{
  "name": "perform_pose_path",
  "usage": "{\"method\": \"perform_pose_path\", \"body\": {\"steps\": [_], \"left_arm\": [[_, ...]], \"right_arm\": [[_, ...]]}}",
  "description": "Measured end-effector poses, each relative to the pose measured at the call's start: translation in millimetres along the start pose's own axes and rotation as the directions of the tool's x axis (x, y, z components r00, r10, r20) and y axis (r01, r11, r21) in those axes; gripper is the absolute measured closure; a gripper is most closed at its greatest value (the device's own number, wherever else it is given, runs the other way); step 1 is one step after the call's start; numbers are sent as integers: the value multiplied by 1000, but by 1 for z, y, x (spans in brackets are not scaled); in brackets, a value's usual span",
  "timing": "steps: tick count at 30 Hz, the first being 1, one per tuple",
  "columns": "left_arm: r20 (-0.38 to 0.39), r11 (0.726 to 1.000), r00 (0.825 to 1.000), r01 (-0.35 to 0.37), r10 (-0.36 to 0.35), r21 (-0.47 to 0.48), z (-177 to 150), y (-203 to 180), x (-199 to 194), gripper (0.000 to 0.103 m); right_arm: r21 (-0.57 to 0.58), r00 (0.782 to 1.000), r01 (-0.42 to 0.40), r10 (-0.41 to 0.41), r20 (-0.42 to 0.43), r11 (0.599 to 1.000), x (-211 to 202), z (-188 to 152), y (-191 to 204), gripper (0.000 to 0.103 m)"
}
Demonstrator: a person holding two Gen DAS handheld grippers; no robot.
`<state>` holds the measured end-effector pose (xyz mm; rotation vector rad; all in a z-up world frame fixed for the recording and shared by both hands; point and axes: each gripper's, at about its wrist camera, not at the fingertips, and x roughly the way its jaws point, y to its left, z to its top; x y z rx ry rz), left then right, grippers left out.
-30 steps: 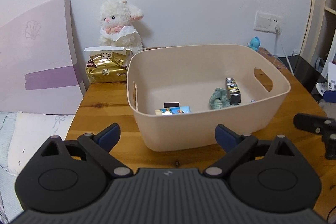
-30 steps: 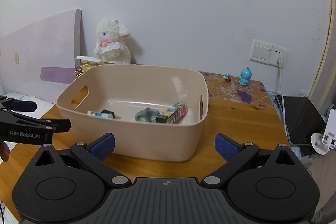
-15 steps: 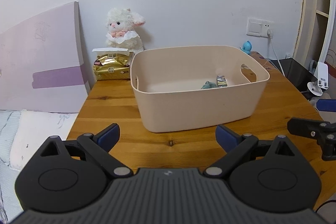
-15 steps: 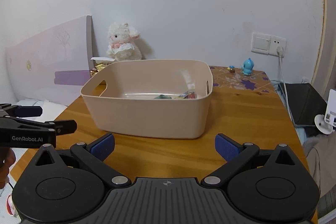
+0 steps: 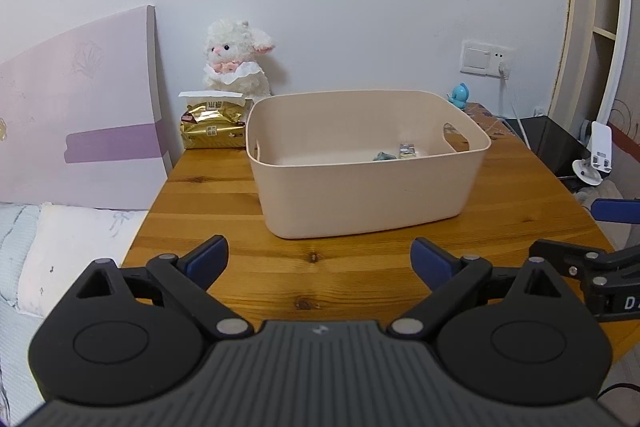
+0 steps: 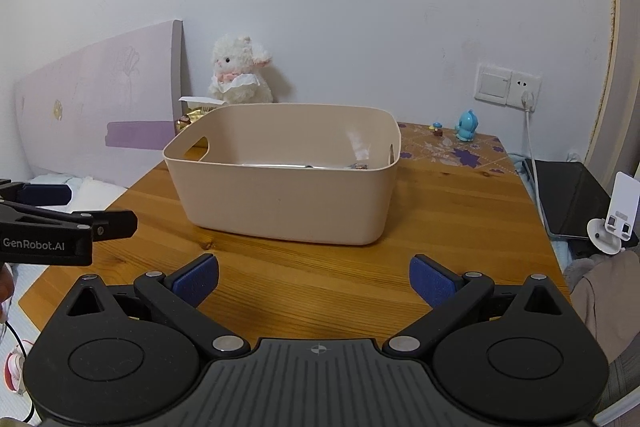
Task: Organize objects
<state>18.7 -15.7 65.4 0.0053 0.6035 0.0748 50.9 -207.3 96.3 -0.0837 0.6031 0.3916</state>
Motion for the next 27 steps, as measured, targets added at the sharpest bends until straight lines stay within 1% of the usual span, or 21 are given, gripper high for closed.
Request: {"method": "perform_pose_path", "body": {"steps": [10, 14, 22, 27], "left_arm": [[7, 1000, 1000, -21, 21, 15, -7, -5, -11, 5], [-1, 1000, 1000, -16, 16, 10, -8, -4, -10, 5], [-5, 1000, 1000, -27, 27, 8, -9, -1, -9, 5], [-9, 1000, 1000, -17, 17, 2, -8, 0, -7, 5]], "right_arm": [[15, 1000, 16, -16, 19, 1000, -7, -1, -4, 0], [18, 999, 20, -21, 26, 1000, -9, -1, -4, 0], [24, 1000, 21, -21, 16, 999, -5, -2, -6, 0], [25, 1000, 17, -18, 10, 1000, -2, -2, -7, 0]]}}
